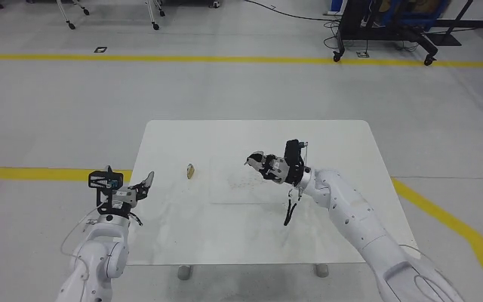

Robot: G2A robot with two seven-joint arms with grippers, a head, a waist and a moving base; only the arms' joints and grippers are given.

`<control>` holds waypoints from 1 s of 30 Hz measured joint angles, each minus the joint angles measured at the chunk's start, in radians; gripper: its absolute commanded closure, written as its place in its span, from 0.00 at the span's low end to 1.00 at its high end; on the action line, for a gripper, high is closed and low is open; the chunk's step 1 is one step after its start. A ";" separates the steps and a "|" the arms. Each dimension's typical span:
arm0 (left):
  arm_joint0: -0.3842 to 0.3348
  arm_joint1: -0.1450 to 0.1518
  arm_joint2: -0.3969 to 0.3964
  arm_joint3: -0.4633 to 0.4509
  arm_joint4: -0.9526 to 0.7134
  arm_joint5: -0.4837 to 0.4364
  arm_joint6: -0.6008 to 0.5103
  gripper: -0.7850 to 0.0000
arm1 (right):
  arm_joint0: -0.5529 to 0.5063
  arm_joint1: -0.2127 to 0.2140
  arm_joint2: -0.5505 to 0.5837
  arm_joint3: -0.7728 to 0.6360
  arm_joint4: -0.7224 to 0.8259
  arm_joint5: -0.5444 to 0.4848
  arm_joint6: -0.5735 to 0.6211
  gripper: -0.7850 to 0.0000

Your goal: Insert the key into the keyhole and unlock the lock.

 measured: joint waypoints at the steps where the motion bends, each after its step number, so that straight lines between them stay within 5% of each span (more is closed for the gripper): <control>1: 0.000 0.000 0.000 0.000 0.000 0.000 0.000 0.00 | -0.021 0.006 0.009 -0.025 0.033 -0.001 -0.030 1.00; 7: 0.000 0.000 0.000 0.000 0.000 0.000 0.000 0.00 | -0.097 0.041 -0.006 -0.130 0.222 0.001 -0.092 1.00; 15: 0.005 -0.007 0.001 -0.028 -0.093 -0.071 0.058 0.00 | -0.096 0.040 -0.005 -0.128 0.219 0.001 -0.090 1.00; 18: -0.005 -0.015 0.001 -0.036 -0.379 -0.184 0.036 0.00 | -0.096 0.040 -0.005 -0.128 0.220 0.001 -0.090 1.00; 22: -0.073 -0.021 0.030 -0.034 -1.004 -0.329 -0.260 0.00 | -0.096 0.040 -0.005 -0.128 0.220 0.001 -0.090 1.00; 30: -0.310 -0.023 0.118 0.175 -1.702 -0.191 -0.742 0.00 | -0.096 0.040 -0.005 -0.128 0.220 0.001 -0.090 1.00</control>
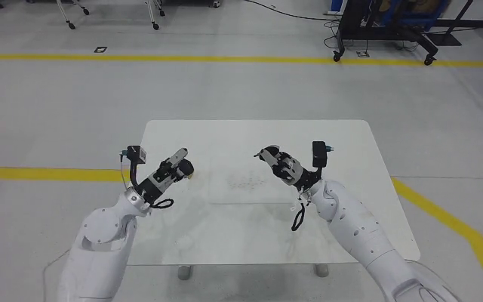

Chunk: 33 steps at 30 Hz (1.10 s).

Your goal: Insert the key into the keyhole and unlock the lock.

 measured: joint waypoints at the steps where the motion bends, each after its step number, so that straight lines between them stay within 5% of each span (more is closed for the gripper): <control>1: -0.042 -0.003 0.018 0.057 -0.084 0.028 -0.059 0.00 | 0.000 0.000 0.000 0.000 0.000 0.000 0.000 1.00; 5: -0.156 -0.016 0.080 0.237 -0.274 0.029 -0.216 0.00 | 0.000 0.000 0.000 0.000 0.000 0.000 0.000 1.00; 13: -0.269 -0.039 0.166 0.470 -0.297 -0.301 -0.386 0.00 | 0.000 0.000 0.000 0.000 0.000 0.000 0.000 1.00; 20: -0.305 -0.044 0.186 0.514 -0.266 -0.438 -0.424 0.01 | -0.006 -0.014 -0.041 0.001 0.068 0.004 0.054 1.00; 33: -0.301 -0.037 0.200 0.492 -0.188 -0.498 -0.389 0.29 | 0.151 -0.124 -0.241 0.196 0.462 0.001 0.319 1.00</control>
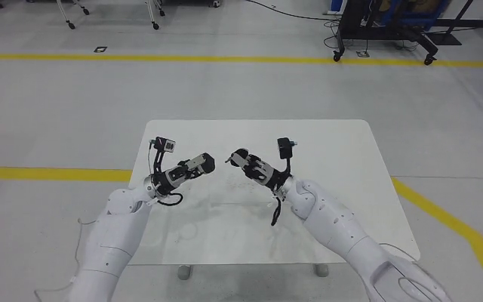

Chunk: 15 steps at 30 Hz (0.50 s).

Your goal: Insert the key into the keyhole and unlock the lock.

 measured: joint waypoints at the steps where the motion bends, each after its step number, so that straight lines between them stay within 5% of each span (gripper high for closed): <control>1: 0.001 0.001 0.004 -0.004 0.019 -0.008 0.008 0.31 | 0.008 -0.010 -0.013 0.017 0.035 0.000 0.022 1.00; 6: 0.007 0.005 0.022 -0.022 0.086 -0.031 0.031 0.49 | 0.038 -0.041 -0.050 0.096 0.169 0.000 0.121 1.00; 15: 0.007 0.010 0.039 -0.022 0.172 -0.060 0.083 0.55 | 0.065 -0.073 -0.060 0.150 0.321 -0.001 0.246 1.00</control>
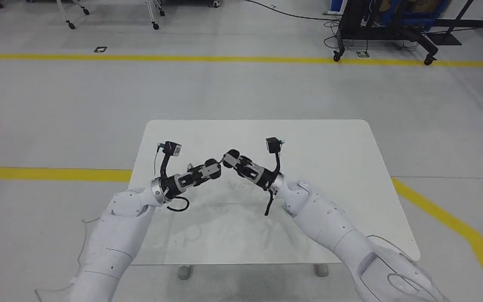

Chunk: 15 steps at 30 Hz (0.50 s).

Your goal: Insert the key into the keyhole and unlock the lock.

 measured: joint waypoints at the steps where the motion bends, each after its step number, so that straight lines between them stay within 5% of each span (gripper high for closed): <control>1: -0.001 0.000 0.001 0.001 0.005 0.000 0.006 0.55 | 0.002 -0.001 0.006 0.002 -0.002 0.000 -0.002 1.00; 15: -0.009 0.006 0.013 0.009 -0.004 0.001 0.029 0.54 | -0.012 -0.007 0.050 -0.014 -0.047 0.000 -0.018 1.00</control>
